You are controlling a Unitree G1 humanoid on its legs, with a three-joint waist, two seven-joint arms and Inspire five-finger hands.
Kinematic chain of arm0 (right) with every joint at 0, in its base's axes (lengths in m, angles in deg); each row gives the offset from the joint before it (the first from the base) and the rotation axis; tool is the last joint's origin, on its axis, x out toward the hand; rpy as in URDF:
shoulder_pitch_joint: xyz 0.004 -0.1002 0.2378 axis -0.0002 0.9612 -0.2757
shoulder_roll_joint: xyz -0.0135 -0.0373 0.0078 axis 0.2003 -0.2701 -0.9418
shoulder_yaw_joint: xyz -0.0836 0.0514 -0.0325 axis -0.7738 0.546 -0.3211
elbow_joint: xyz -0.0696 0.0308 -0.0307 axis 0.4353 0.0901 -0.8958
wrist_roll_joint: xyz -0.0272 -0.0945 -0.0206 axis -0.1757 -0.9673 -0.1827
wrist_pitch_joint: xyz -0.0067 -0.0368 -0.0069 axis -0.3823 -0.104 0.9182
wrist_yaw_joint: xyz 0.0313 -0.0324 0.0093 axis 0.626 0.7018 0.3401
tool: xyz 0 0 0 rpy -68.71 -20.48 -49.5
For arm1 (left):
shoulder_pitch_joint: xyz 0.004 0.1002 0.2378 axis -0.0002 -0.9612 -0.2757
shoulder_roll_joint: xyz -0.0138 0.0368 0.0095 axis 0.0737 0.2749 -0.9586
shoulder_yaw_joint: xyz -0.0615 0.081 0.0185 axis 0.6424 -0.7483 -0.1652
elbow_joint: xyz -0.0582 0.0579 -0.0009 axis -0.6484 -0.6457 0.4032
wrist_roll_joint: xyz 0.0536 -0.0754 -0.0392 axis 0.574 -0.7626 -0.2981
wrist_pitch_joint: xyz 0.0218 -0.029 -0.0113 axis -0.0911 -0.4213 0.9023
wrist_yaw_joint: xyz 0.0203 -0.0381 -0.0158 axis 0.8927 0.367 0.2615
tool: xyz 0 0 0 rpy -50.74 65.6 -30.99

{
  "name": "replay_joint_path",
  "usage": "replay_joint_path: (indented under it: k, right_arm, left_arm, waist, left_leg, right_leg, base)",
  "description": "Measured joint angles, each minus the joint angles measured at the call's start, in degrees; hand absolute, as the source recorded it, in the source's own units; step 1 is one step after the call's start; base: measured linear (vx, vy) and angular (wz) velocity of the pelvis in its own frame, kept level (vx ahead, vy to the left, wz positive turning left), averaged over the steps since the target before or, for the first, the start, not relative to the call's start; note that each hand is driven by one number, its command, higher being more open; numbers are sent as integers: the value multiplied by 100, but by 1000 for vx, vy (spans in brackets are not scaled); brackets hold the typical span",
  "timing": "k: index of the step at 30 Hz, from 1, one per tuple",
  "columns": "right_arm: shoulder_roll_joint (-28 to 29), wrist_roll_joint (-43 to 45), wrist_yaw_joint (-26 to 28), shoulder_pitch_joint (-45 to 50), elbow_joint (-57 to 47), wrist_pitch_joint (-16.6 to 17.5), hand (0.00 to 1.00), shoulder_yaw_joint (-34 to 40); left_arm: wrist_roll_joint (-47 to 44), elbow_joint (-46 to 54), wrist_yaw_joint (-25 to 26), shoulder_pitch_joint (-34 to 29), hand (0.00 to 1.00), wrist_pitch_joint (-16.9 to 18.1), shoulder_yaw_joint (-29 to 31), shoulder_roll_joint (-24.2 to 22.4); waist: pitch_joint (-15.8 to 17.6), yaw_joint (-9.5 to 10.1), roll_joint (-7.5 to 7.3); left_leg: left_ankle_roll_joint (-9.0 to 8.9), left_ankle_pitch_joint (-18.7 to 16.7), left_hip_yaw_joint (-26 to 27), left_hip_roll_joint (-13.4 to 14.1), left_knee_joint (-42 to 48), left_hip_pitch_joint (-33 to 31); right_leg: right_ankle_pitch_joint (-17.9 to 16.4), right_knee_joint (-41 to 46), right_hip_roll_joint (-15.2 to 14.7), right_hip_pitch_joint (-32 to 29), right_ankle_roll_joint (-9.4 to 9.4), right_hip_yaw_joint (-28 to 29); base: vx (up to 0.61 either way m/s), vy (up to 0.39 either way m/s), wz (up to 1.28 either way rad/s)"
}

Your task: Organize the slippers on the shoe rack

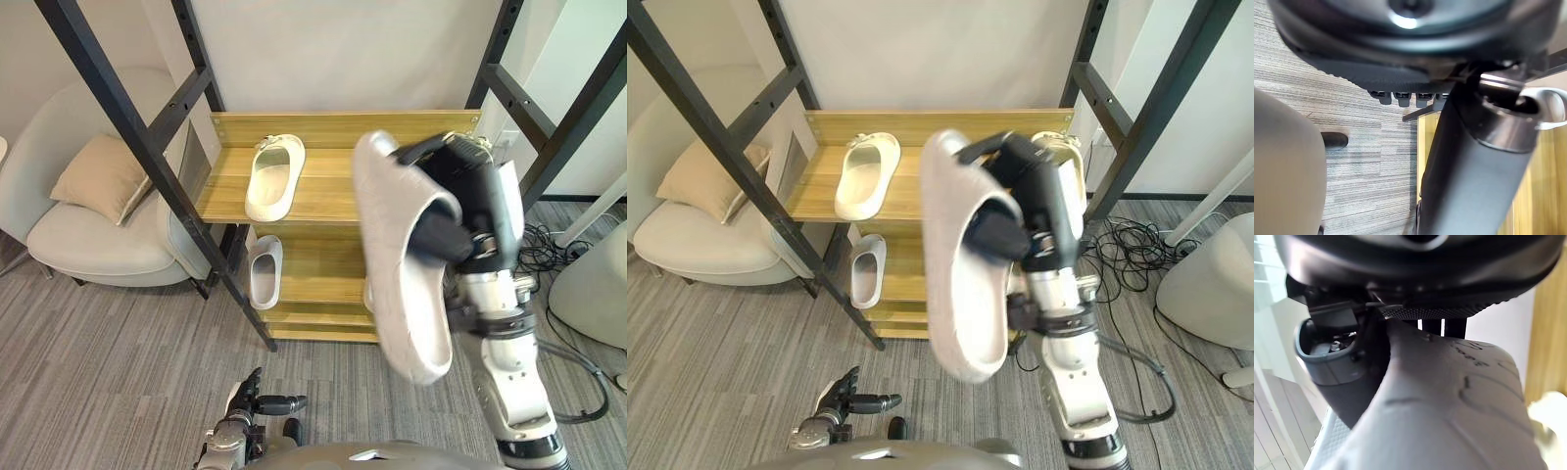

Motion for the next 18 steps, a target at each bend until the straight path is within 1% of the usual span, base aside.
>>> replay_joint_path:
  k: [3, 5, 6, 8, 9, 11, 12, 14, 16, 18]
  right_arm:
    - [-14, 127, 335, 88, 314, -43, 0, -433]
    - [-66, 196, 453, -5, 678, -136, 0, -577]
    - [-132, 196, 469, -144, 904, -173, 0, -666]
    - [-259, 195, 481, -351, 1197, -210, 0, -771]
    - [-345, 193, 477, -487, 1327, -245, 0, -852]
    - [-507, 121, 457, -735, 1535, -335, 0, -983]
    - [-550, 55, 448, -782, 1574, -364, 0, -992]
    - [-652, -280, 329, -1068, 1729, -406, 0, -993]
    - [-758, -394, 214, -1322, 1808, -408, 0, -979]
    - [-847, -586, 30, -1686, 1916, -408, 0, -960]
  left_arm:
    - [-40, 4, -1, 26, 100, 34, -55, 64]
    - [-122, 23, 4, 166, 100, 62, -116, 135]
    - [-235, 48, 14, 249, 100, 120, -117, 154]
    - [-376, 79, 27, 405, 100, 162, -121, 142]
    - [-452, 106, 35, 499, 100, 204, -121, 136]
    - [-607, 200, 56, 674, 100, 266, -119, 148]
    - [-662, 202, 57, 723, 100, 278, -121, 152]
    - [-853, 424, 104, 827, 100, 326, -116, 201]
    - [-944, 591, 132, 863, 100, 403, -109, 251]
    - [-997, 641, 147, 943, 100, 434, -105, 347]
  waist:
    - [15, 9, -57]
    - [235, 67, -107]
    - [410, 76, -91]
    - [707, 99, 0]
    - [857, 150, 48]
    - [1143, 204, 109]
    - [1201, 211, 132]
    - [1482, 265, 161]
    - [1594, 328, 166]
    - [1601, 342, 169]
  left_leg:
    - [-4, -5, -89, -3, 163, -294]
    - [-2, -216, -251, -11, 823, -796]
    - [-14, -392, -341, -6, 1312, -1130]
    - [-24, -579, -469, 1, 1881, -1530]
    - [-36, -662, -491, 9, 2144, -1771]
    - [-94, -759, -590, -28, 2582, -2278]
    - [-95, -791, -631, -44, 2669, -2420]
    - [-142, -807, -763, -74, 2976, -2856]
    - [-183, -811, -817, -87, 3193, -3240]
    - [-225, -840, -910, -125, 3521, -3784]
  right_leg:
    - [-15, 117, 2, -212, -4, -80]
    - [-55, 363, 6, -439, -38, -198]
    - [-160, 633, 13, -633, -52, -261]
    - [-338, 1100, 22, -933, -71, -327]
    - [-473, 1431, 11, -1205, -91, -328]
    - [-734, 2148, -61, -1796, -128, -367]
    - [-799, 2311, -82, -1932, -144, -405]
    - [-1004, 2801, -149, -2391, -192, -499]
    - [-1109, 3143, -179, -2800, -224, -535]
    - [-1241, 3573, -250, -3335, -233, -594]
  base:
    - [4, -23, 17]
    - [-60, -23, 35]
    - [-118, -17, 27]
    - [-206, -4, 23]
    - [-259, 9, 13]
    - [-232, -4, 16]
    - [-214, -28, 28]
    - [-202, -33, 26]
    - [-145, -24, 13]
    - [-73, -24, 16]
